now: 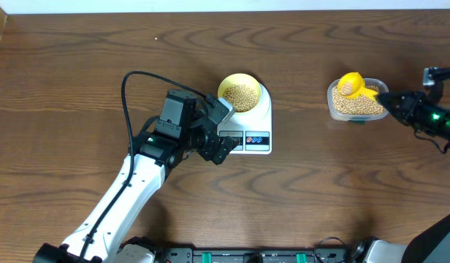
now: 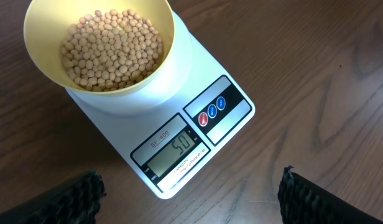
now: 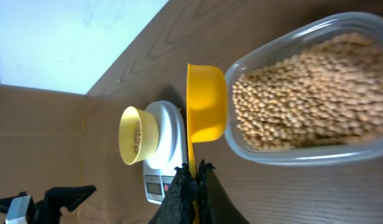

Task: Scoop item into bowl and weigh 50g on scale
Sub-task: 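Lower the scoop into the soybean tub with the right gripper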

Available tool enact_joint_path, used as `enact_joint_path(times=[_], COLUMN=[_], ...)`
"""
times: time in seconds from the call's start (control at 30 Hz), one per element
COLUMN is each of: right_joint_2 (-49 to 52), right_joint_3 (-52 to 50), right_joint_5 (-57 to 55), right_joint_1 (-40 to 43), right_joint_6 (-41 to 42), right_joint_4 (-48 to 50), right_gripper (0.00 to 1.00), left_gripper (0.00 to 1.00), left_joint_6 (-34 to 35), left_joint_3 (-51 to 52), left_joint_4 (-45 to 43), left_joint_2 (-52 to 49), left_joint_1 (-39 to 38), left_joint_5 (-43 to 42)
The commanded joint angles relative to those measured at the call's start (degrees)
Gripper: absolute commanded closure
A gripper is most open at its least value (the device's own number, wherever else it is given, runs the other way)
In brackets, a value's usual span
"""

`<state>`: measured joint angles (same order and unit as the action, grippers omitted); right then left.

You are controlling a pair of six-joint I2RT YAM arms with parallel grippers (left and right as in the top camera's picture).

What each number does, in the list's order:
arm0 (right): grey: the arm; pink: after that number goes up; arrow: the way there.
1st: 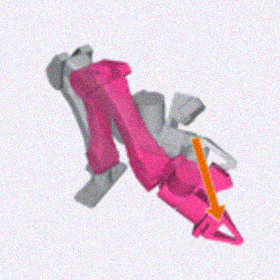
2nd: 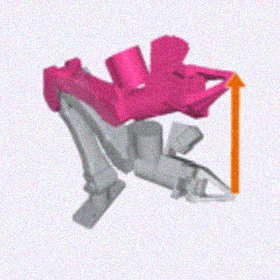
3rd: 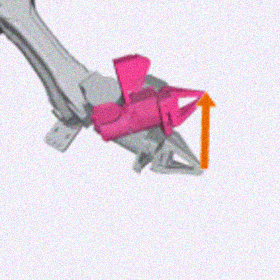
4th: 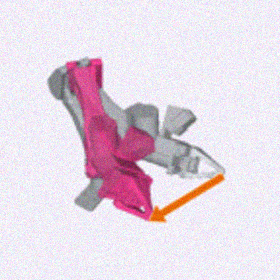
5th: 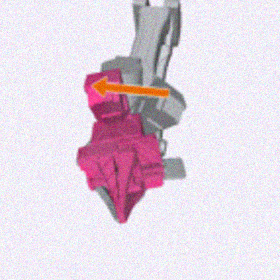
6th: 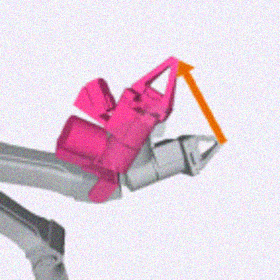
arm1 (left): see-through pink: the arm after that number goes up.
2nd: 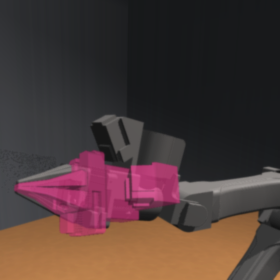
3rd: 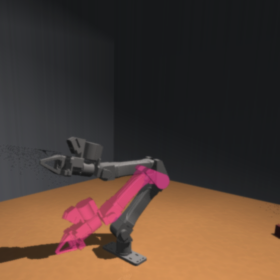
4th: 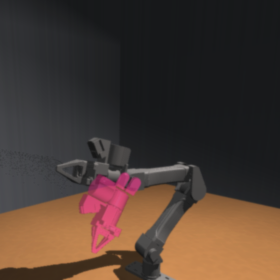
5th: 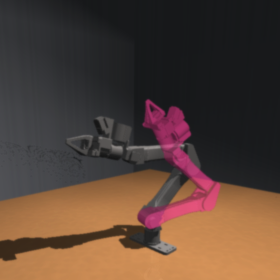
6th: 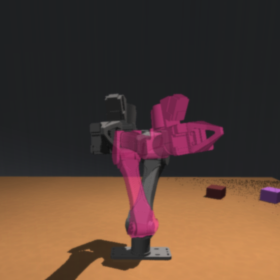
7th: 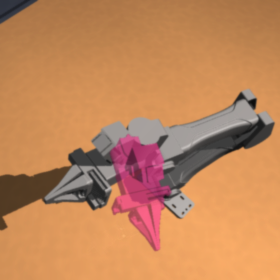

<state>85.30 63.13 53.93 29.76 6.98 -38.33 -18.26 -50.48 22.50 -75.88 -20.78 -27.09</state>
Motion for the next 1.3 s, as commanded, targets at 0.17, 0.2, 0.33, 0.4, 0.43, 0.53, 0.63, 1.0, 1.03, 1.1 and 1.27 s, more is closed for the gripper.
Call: enact_joint_path(times=[0.17,0.2,0.33,0.4,0.43,0.53,0.63,1.0,1.03,1.1,1.27], right_joint_2=[-1.1,-1.1,-1.1,-1.1,-1.1,-1.1,-1.1,-1.1,-1.1,-1.1,-1.1], right_joint_3=[-0.2,-0.2,-0.2,-0.2,-0.2,-0.2,-0.2,-0.2,-0.2,-0.2,-0.2], right_joint_5=[0.4,0.4,0.3,-0.2,-0.9,-3.9,-7.4,-12.5,-12.5,-12.5,-13.7], right_joint_1=[4.4,4.8,5.9,6.1,6.1,6.1,6.0,4.5,4.2,3.3,1.9], right_joint_6=[-4.6,-4.9,-8.1,-11.1,-12.3,-16.8,-20.1,-31.8,-33.2,-35.7,-37.9], right_joint_4=[-1.7,-1.8,-3.6,-4.9,-5.4,-6.3,-6.2,-1.4,-0.9,0.1,0.3], right_gripper=[0.99,0.99,0.99,0.99,0.99,0.99,0.99,0.99,0.99,0.99,0.99], left_gripper=[0.08,0.08,0.08,0.08,0.08,0.08,0.08,0.08,0.08,0.08,0.08], left_joint_6=[-0.8,-0.8,-0.8,-0.8,-0.8,-0.8,-0.8,-0.8,-0.8,-0.8,-0.8], left_joint_3=[0.4,0.4,0.4,0.4,0.4,0.4,0.4,0.4,0.4,0.4,0.4], left_joint_4=[0.2,0.2,0.1,0.1,0.1,0.1,0.1,0.2,0.1,0.1,0.2], left_joint_2=[-0.5,-0.5,-0.5,-0.5,-0.5,-0.5,-0.5,-0.5,-0.5,-0.5,-0.5], left_joint_1=[0.2,0.2,0.2,0.2,0.2,0.2,0.2,0.2,0.2,0.2,0.2], left_joint_5=[-0.7,-0.7,-0.7,-0.7,-0.7,-0.7,-0.7,-0.7,-0.7,-0.7,-0.7])
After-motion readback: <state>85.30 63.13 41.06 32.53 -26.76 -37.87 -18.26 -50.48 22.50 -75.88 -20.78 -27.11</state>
